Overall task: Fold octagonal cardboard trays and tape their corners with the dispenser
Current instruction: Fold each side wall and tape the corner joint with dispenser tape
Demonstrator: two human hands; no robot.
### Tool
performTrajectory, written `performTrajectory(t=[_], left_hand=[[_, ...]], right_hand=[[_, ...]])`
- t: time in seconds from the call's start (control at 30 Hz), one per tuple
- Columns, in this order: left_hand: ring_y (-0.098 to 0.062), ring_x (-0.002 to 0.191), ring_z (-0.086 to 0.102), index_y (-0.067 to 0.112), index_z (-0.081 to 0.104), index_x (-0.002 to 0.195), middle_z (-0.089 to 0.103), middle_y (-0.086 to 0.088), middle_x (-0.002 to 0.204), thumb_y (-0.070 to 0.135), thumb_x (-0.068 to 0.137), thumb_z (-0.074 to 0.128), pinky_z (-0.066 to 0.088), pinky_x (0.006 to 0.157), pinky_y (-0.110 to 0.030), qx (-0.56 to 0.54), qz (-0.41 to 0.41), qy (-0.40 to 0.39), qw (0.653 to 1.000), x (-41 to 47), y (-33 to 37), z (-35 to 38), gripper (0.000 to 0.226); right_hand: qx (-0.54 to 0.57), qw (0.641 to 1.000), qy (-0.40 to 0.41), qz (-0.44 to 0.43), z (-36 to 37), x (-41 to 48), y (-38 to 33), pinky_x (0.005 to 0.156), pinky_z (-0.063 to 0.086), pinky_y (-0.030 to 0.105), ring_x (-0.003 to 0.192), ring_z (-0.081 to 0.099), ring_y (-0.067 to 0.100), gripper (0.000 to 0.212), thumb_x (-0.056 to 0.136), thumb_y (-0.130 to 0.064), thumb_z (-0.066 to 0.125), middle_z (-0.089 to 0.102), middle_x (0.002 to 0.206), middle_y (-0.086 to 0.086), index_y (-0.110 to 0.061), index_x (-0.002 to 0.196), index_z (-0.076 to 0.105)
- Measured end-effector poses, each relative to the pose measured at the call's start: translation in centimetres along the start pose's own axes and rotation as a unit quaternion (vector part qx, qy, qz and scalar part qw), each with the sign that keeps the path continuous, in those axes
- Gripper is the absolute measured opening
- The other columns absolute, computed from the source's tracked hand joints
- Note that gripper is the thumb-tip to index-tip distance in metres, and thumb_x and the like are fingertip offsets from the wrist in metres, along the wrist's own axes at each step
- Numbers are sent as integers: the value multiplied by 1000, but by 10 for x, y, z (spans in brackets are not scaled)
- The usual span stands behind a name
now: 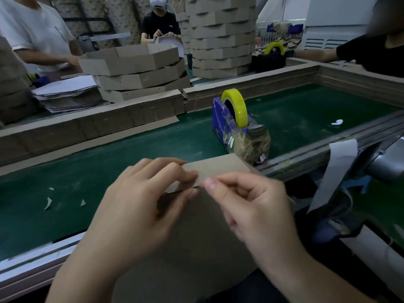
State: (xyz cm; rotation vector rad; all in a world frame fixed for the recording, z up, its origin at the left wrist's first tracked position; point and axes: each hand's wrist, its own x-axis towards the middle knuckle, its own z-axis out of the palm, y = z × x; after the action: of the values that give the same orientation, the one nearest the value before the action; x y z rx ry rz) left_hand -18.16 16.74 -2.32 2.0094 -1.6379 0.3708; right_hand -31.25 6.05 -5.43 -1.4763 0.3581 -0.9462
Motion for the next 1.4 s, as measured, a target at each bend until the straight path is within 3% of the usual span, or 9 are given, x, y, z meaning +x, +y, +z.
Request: performTrajectory(t=[0.1, 0.4, 0.53, 0.63, 0.73, 0.87, 1.0, 1.27, 1.4], left_hand=[[-20, 100, 61, 25, 65, 97, 64, 12, 113, 43, 89, 47, 51, 75, -46, -15, 4, -13, 1000, -2, -1, -1, 27], [-21, 105, 60, 21, 67, 101, 63, 9, 117, 41, 91, 44, 49, 78, -46, -27, -1, -25, 999, -5, -3, -2, 32], [-12, 102, 55, 33, 51, 104, 58, 22, 116, 45, 89, 44, 41, 80, -36, -53, -29, -11, 998, -5, -2, -3, 21], [-16, 105, 57, 41, 54, 116, 57, 19, 120, 40, 93, 41, 46, 81, -41, -25, 9, -36, 999, -5, -3, -4, 26], [-20, 105, 57, 40, 64, 118, 59, 12, 120, 41, 95, 40, 48, 80, -46, -25, 2, -53, 998, -6, -6, -8, 34], [-13, 105, 59, 40, 70, 105, 61, 19, 112, 53, 93, 37, 47, 84, -46, -80, -47, -38, 995, -3, 1, -11, 37], [-17, 89, 66, 32, 67, 77, 67, 16, 95, 55, 87, 44, 49, 78, -36, 10, -77, 28, 997, 3, 17, -2, 34], [-23, 86, 66, 27, 73, 77, 70, 11, 96, 50, 86, 51, 52, 68, -42, 4, -48, 60, 997, 1, 14, 8, 33], [-22, 87, 65, 27, 75, 82, 70, 9, 98, 49, 86, 52, 53, 66, -43, 9, -36, 65, 997, -1, 12, 9, 32]], right_hand=[[51, 996, 38, 60, 9, -3, 11, 36, 24, 10, 29, 32, 3, 18, 73, -32, 70, 41, 35, -4, -15, 69, 75], [65, 987, 85, 117, 18, -7, 14, 35, 25, 12, 27, 33, 5, 30, 69, -47, 78, 45, 34, 1, -17, 62, 75], [67, 985, 89, 135, 19, -10, 13, 34, 25, 14, 26, 31, 7, 40, 61, -51, 71, 41, 33, 0, -11, 58, 70], [61, 985, 66, 145, 17, -11, 13, 34, 25, 15, 27, 30, 8, 45, 64, -52, 78, 41, 33, 2, -8, 61, 70], [67, 983, 16, 168, 12, -11, 10, 33, 25, 16, 28, 33, 10, 41, 55, -54, 71, 48, 37, 5, -15, 67, 75], [71, 979, -30, 188, 8, -12, 8, 33, 27, 17, 31, 36, 10, 35, 52, -52, 71, 51, 40, 5, -23, 72, 78], [64, 976, -62, 199, 5, -11, 8, 35, 30, 19, 31, 36, 10, 36, 58, -53, 69, 50, 40, 5, -23, 76, 79], [13, 971, -104, 214, -8, -2, 4, 34, 29, 17, 29, 36, 12, 26, 65, -50, 78, 55, 42, 6, -27, 77, 79], [-12, 965, -120, 233, -12, 1, -1, 34, 27, 14, 28, 37, 13, 28, 71, -47, 73, 58, 44, 8, -19, 74, 77]])
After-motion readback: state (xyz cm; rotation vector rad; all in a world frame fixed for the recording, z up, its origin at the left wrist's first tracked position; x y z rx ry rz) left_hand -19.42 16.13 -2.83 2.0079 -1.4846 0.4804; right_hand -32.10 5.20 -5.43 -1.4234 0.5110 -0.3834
